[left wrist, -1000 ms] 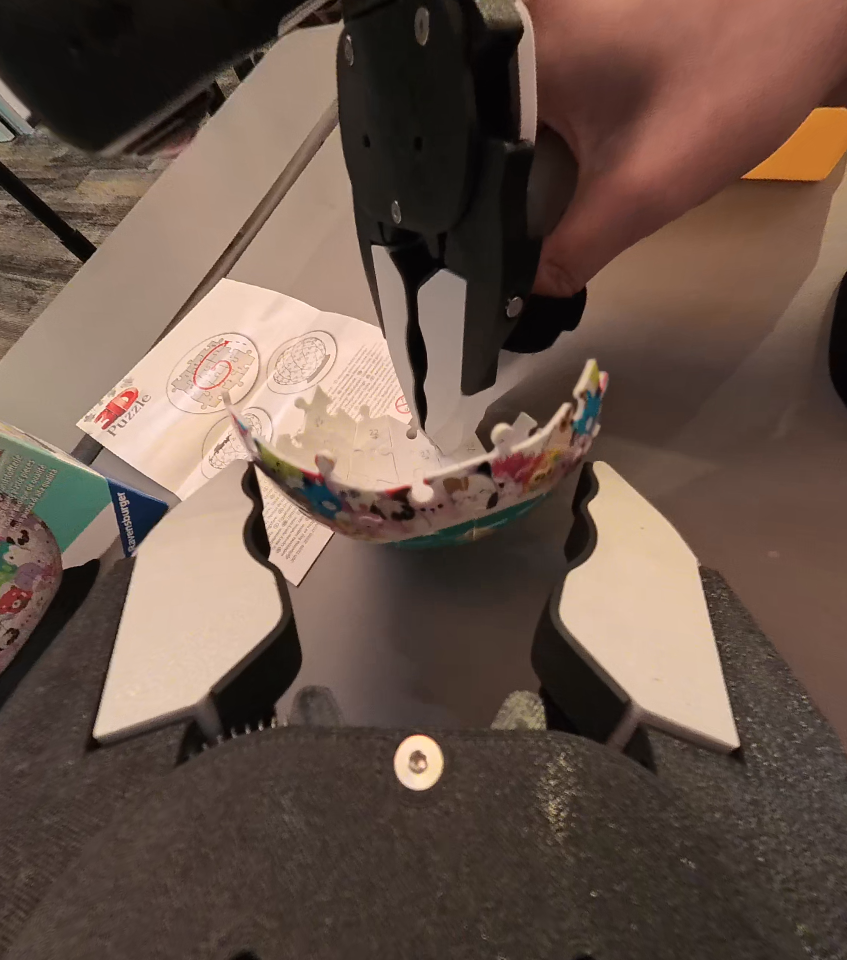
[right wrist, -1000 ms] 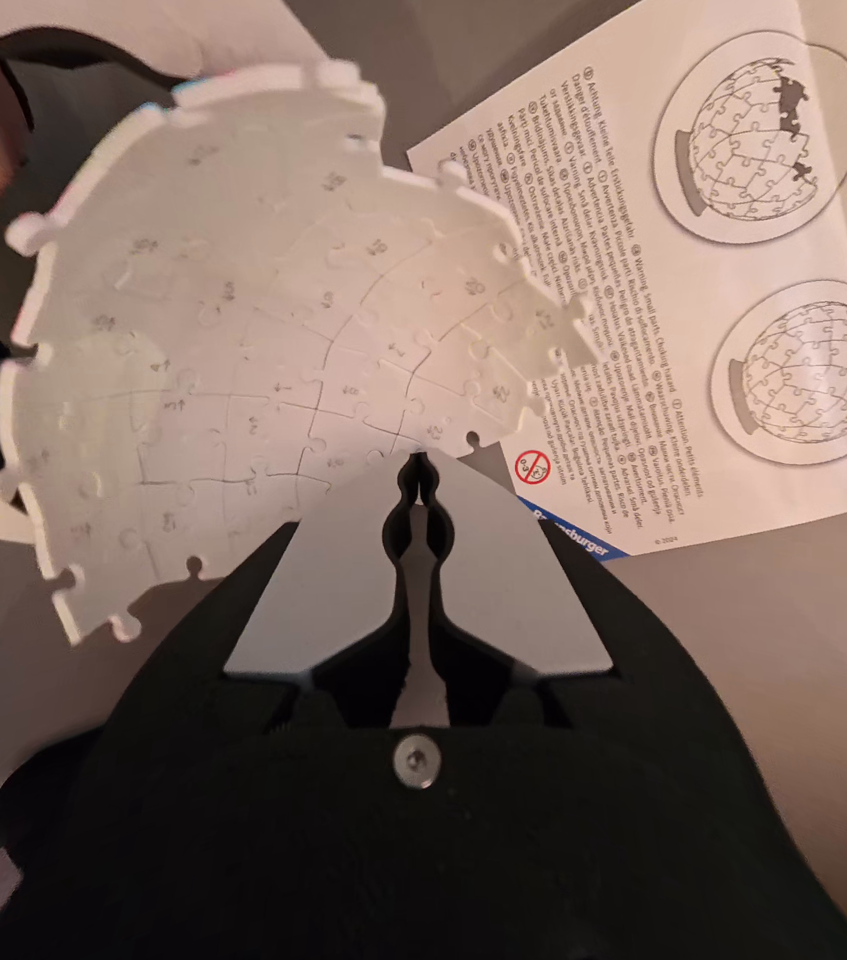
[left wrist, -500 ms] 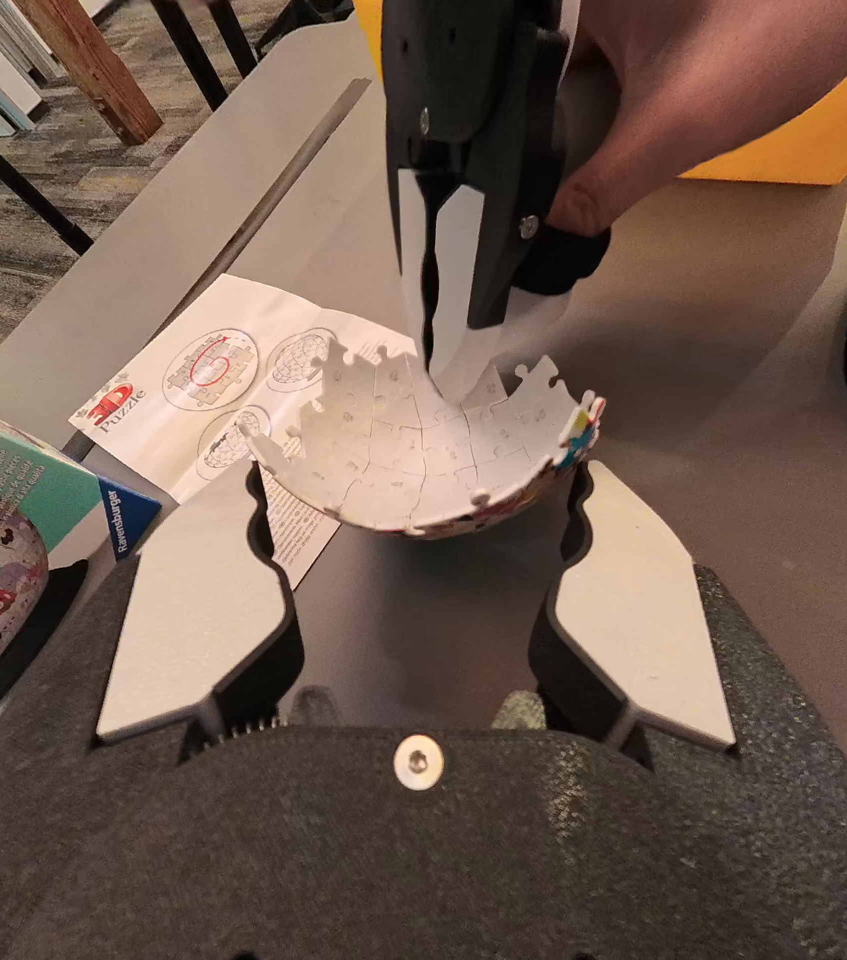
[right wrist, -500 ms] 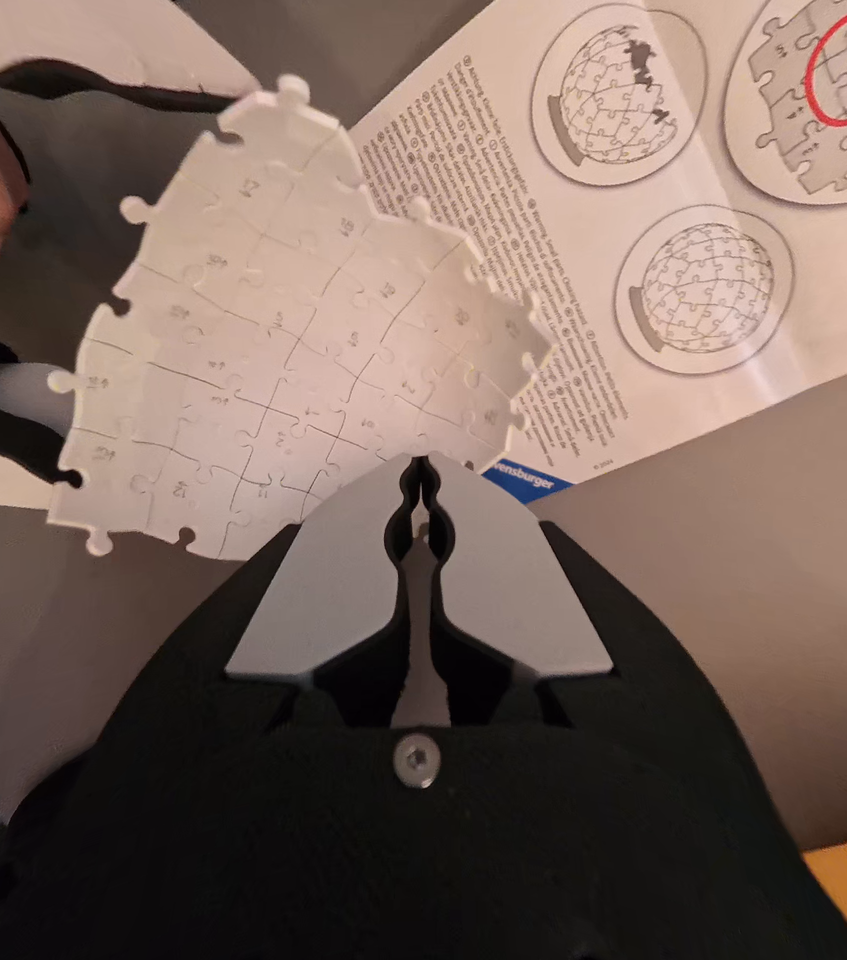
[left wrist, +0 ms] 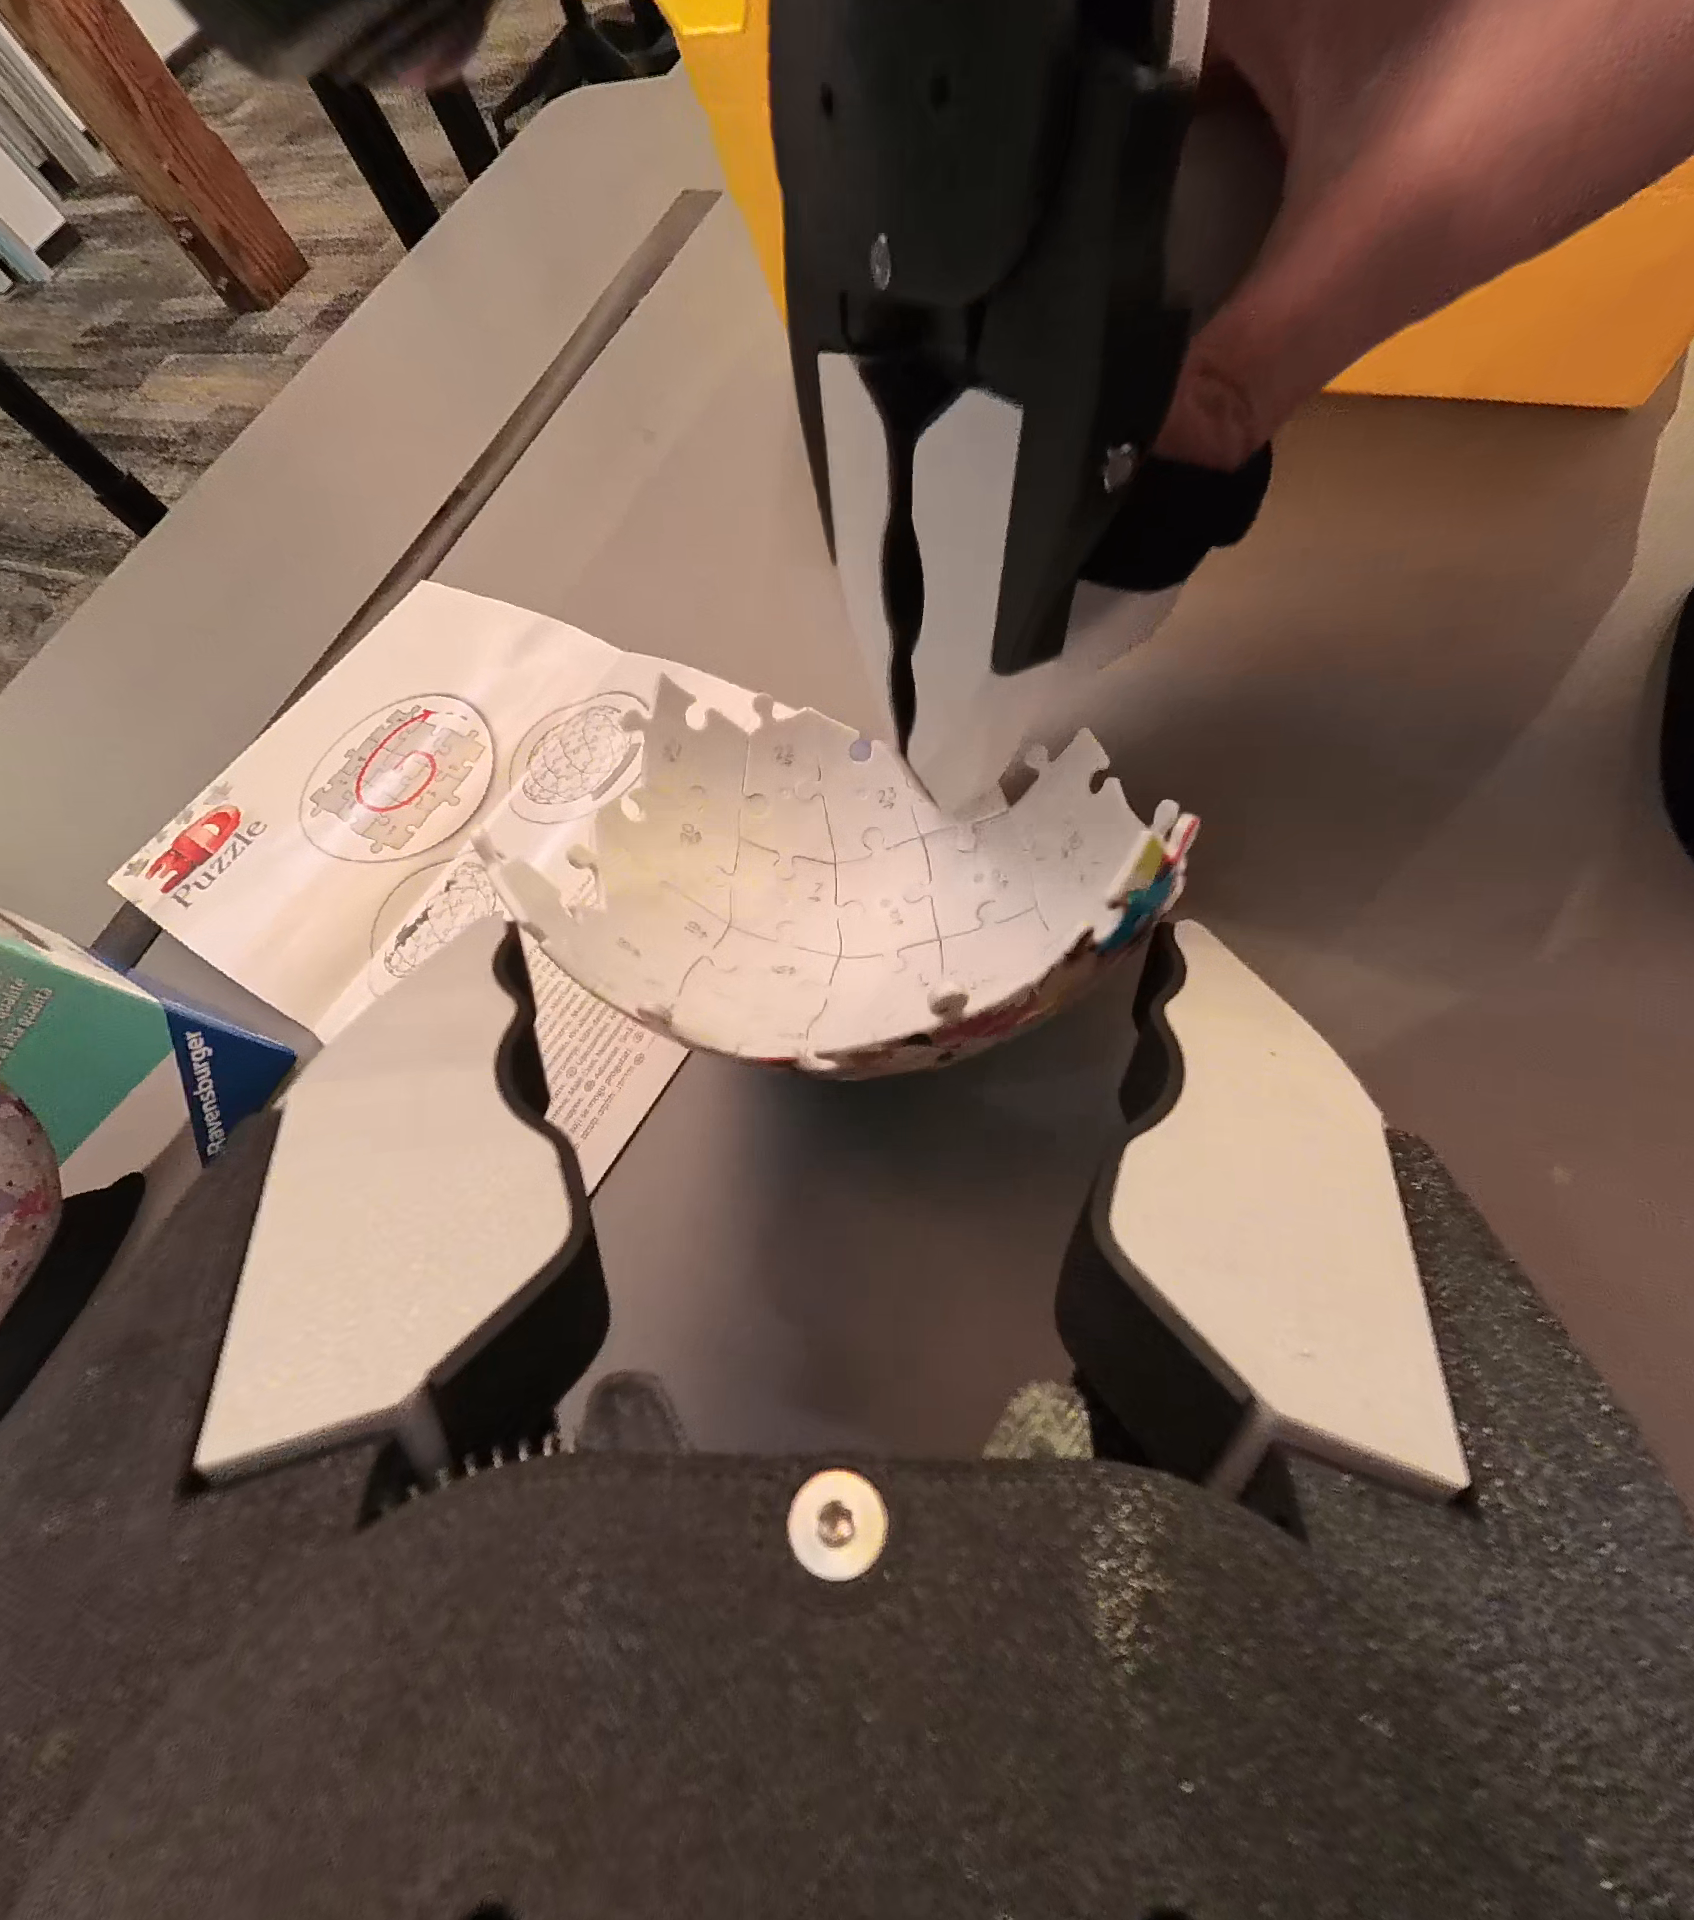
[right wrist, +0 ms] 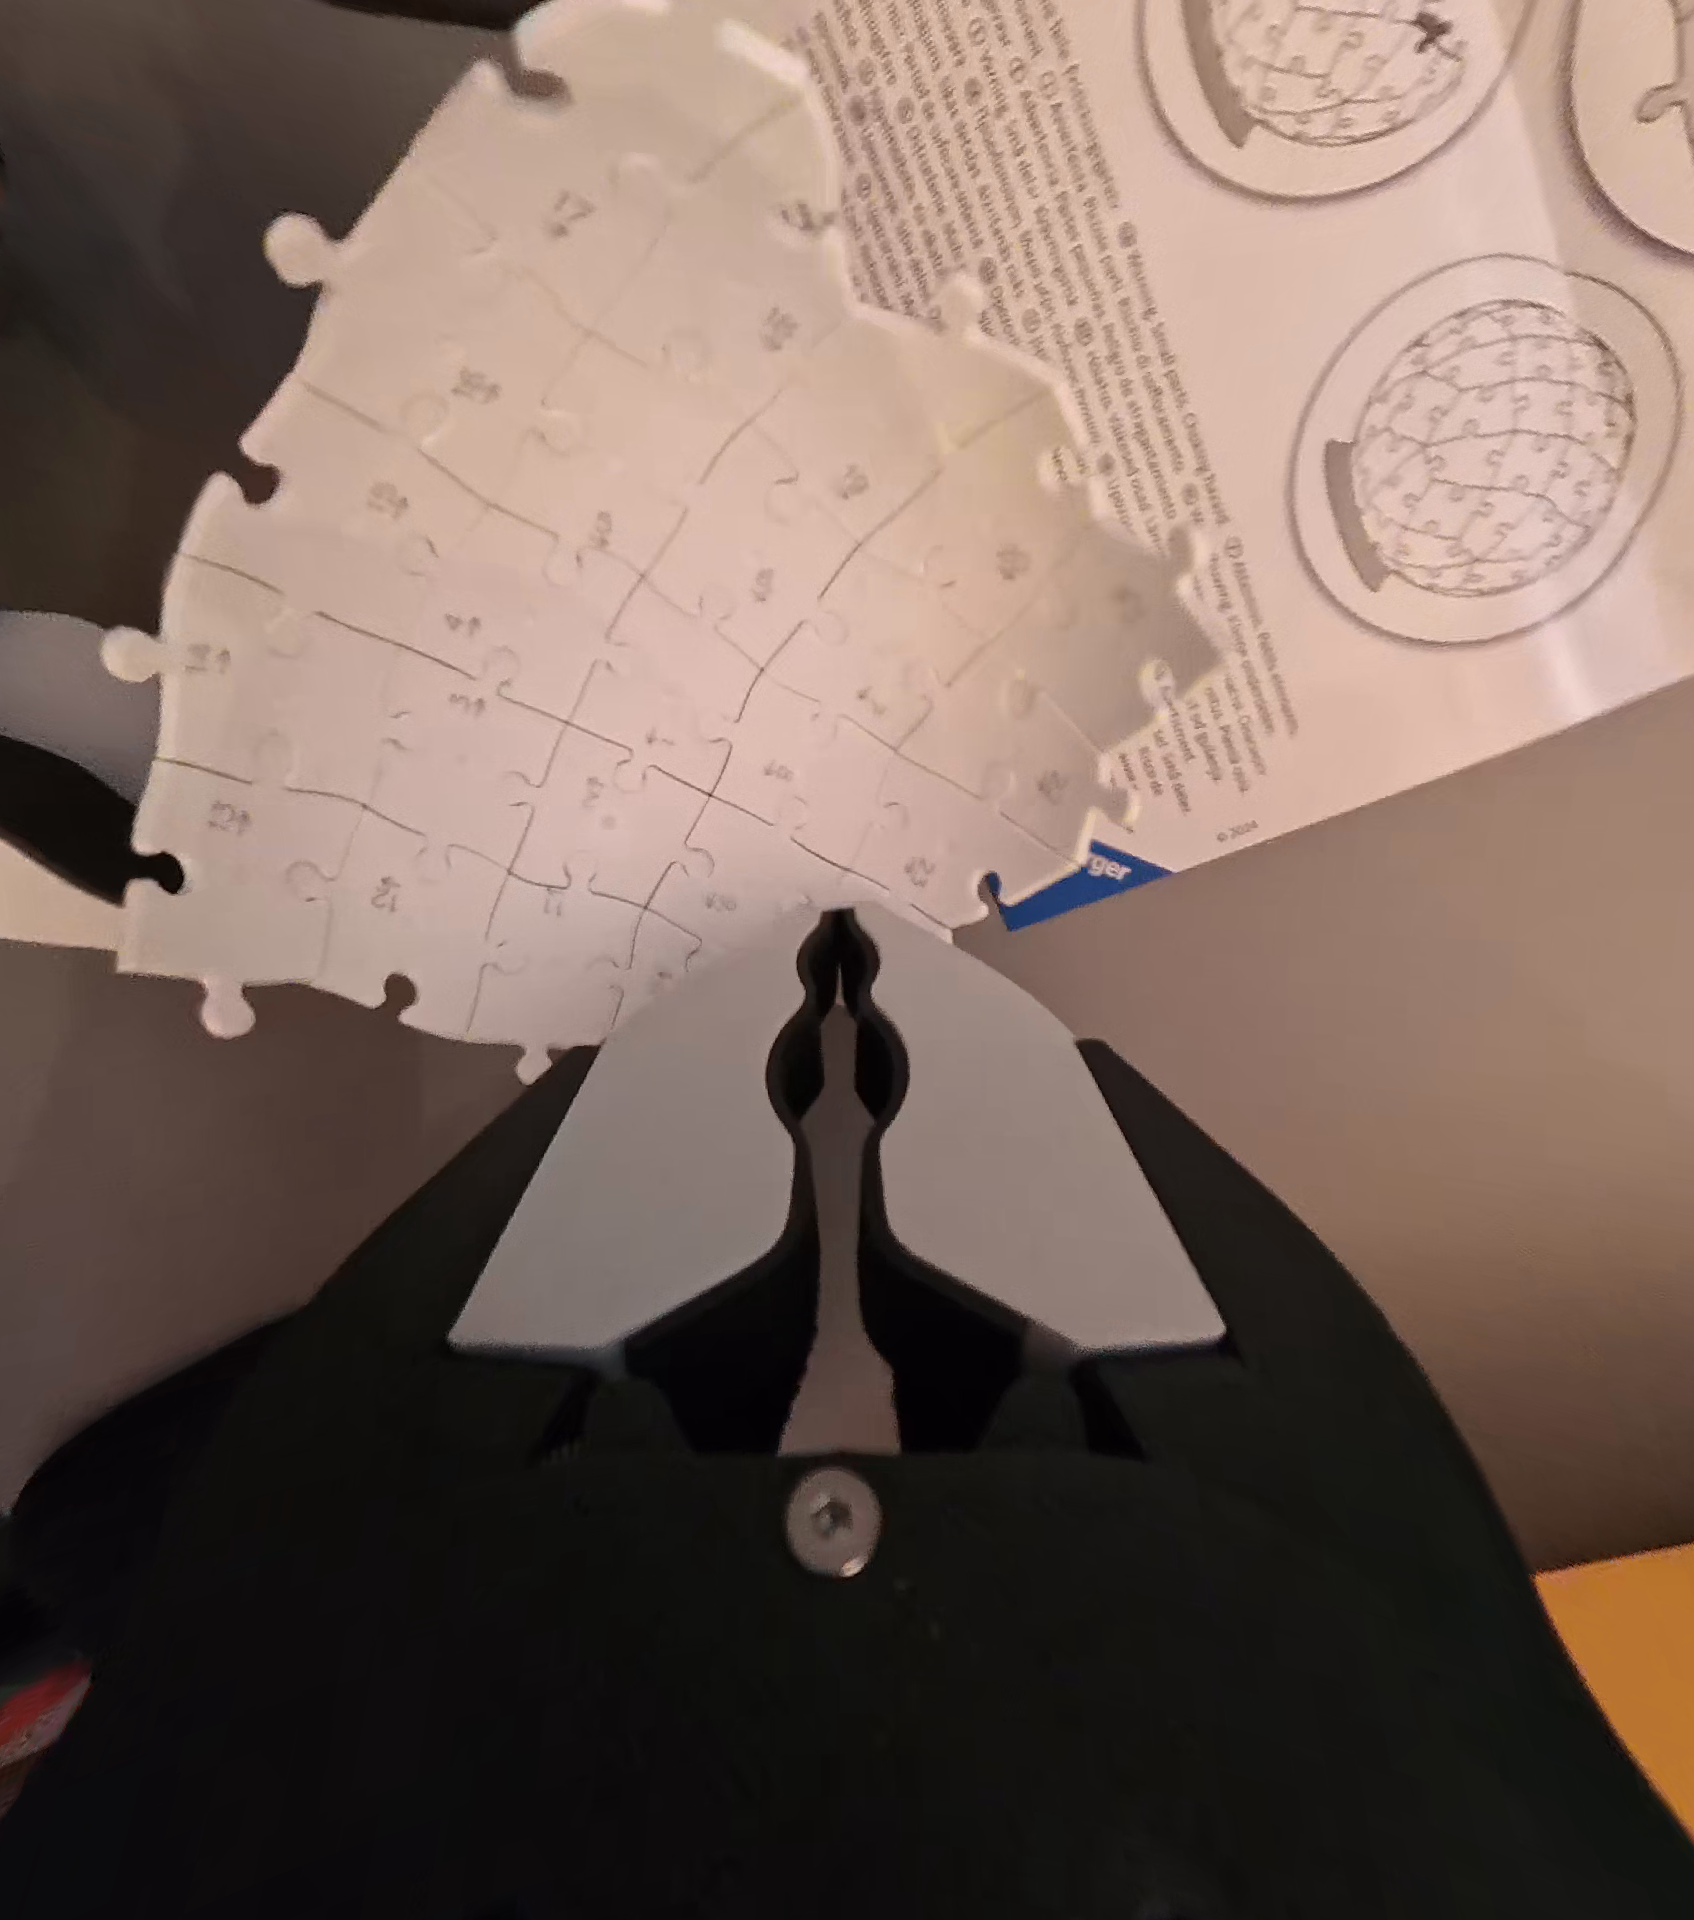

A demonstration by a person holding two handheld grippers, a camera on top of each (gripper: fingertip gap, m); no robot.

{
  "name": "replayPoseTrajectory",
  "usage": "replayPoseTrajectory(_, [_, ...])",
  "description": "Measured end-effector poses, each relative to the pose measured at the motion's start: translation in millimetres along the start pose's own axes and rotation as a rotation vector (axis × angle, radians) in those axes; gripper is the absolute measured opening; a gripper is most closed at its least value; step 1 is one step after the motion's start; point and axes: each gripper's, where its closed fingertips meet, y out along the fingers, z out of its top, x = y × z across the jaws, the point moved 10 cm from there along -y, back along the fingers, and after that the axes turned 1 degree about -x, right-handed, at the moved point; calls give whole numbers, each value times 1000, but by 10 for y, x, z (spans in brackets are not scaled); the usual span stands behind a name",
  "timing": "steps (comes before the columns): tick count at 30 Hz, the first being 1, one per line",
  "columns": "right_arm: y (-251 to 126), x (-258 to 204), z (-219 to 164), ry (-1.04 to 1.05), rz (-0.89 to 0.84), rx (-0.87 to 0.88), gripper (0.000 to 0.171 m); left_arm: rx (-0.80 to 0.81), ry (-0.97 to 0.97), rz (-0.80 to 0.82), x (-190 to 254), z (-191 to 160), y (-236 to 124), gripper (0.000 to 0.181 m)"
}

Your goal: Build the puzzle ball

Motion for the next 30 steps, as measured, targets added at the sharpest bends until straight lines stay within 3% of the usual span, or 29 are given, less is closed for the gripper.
replayPoseTrajectory(19, [73, -150, -23, -224, -106, -59, 1, -22, 35, -82, 110, -35, 156, 106])
replayPoseTrajectory(30, [70, -114, -28, -196, -77, -30, 1, -18, 38, -96, 131, -62, 171, 103])
